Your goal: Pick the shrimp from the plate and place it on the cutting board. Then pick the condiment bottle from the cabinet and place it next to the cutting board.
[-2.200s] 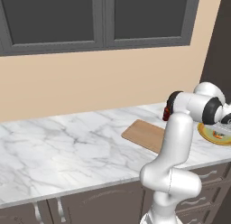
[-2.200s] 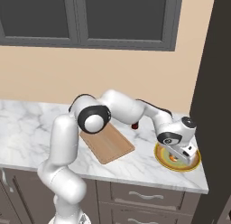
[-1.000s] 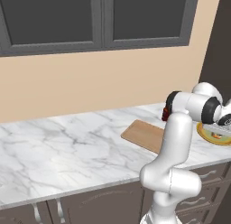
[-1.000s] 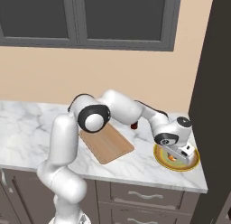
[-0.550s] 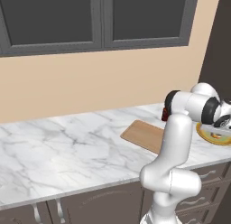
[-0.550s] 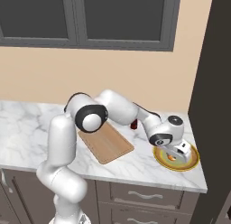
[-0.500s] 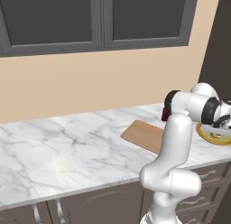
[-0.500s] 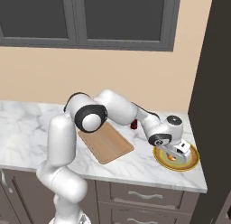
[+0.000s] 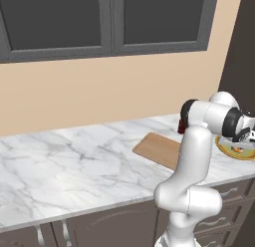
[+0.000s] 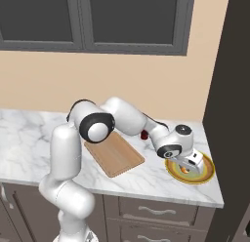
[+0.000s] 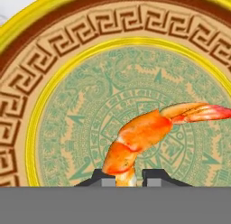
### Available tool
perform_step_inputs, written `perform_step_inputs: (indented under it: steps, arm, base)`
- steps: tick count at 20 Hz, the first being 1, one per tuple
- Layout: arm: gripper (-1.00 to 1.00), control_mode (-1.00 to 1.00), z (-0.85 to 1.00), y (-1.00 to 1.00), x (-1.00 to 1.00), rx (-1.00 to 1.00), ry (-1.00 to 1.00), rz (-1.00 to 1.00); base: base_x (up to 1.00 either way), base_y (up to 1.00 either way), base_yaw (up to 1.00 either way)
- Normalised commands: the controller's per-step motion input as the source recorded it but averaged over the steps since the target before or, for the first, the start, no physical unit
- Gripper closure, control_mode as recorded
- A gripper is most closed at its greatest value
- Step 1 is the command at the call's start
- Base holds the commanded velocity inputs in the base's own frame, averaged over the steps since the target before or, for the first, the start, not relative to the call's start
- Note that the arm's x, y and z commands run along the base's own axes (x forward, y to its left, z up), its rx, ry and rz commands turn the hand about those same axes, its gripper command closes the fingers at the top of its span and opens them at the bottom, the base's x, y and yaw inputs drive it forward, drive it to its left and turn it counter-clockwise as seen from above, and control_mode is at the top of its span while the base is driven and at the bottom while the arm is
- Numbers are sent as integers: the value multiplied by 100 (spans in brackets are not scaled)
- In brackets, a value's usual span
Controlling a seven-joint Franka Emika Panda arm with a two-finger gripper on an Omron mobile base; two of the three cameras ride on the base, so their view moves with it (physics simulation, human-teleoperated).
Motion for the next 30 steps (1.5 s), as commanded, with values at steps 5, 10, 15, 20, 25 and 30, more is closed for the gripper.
perform_step_inputs:
  steps: [5,10,15,20,25,30]
  arm:
    - [100,-100,-100,72,0,4,0,12]
    - [100,-100,-100,76,0,8,-3,12]
    - [100,-100,-48,78,2,1,2,6]
    - [100,-100,24,66,0,-2,16,0]
    - [100,-100,61,55,-4,-7,21,0]
    - [100,-100,82,41,-8,-6,19,0]
  base:
    - [0,0,0]
    - [0,0,0]
    - [0,0,0]
    - [0,0,0]
    - [0,0,0]
    - [0,0,0]
